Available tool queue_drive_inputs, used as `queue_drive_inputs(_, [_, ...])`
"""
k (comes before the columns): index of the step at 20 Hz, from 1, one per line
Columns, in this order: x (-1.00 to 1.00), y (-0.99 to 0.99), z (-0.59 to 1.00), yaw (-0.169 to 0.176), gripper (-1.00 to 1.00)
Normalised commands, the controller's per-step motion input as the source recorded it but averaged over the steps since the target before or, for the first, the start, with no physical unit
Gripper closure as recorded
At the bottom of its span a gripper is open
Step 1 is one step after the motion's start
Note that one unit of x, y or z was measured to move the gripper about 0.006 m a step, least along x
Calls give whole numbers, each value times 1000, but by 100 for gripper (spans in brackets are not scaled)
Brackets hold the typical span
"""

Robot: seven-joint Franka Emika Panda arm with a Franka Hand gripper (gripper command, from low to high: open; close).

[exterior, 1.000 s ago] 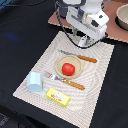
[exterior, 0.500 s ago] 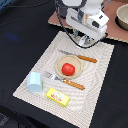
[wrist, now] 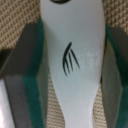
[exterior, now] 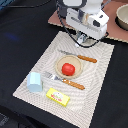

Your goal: Interact with the objects in diverse but meaningful ways.

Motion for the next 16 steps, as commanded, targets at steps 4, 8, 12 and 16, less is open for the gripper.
queue_drive_inputs(4, [-124,-220,800,57,100])
queue_drive_inputs(8, [-254,-528,751,55,100])
queue_drive_inputs(12, [-169,-541,425,62,100])
queue_drive_inputs(16, [-79,-622,225,57,100])
